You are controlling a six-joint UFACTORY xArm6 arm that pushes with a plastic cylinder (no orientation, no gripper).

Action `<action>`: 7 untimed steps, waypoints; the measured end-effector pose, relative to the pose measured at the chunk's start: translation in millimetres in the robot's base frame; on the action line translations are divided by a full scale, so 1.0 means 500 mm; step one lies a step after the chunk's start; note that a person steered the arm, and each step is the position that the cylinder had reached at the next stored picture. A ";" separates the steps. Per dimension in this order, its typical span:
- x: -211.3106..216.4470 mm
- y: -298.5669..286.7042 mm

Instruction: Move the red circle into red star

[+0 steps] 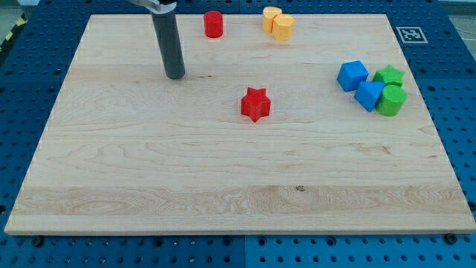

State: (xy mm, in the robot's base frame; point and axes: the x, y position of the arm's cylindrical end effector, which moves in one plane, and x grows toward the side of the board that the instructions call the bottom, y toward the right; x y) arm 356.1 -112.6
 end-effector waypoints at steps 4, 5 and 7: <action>-0.023 -0.058; -0.066 -0.089; -0.153 -0.129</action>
State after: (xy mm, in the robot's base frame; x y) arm 279.4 -177.0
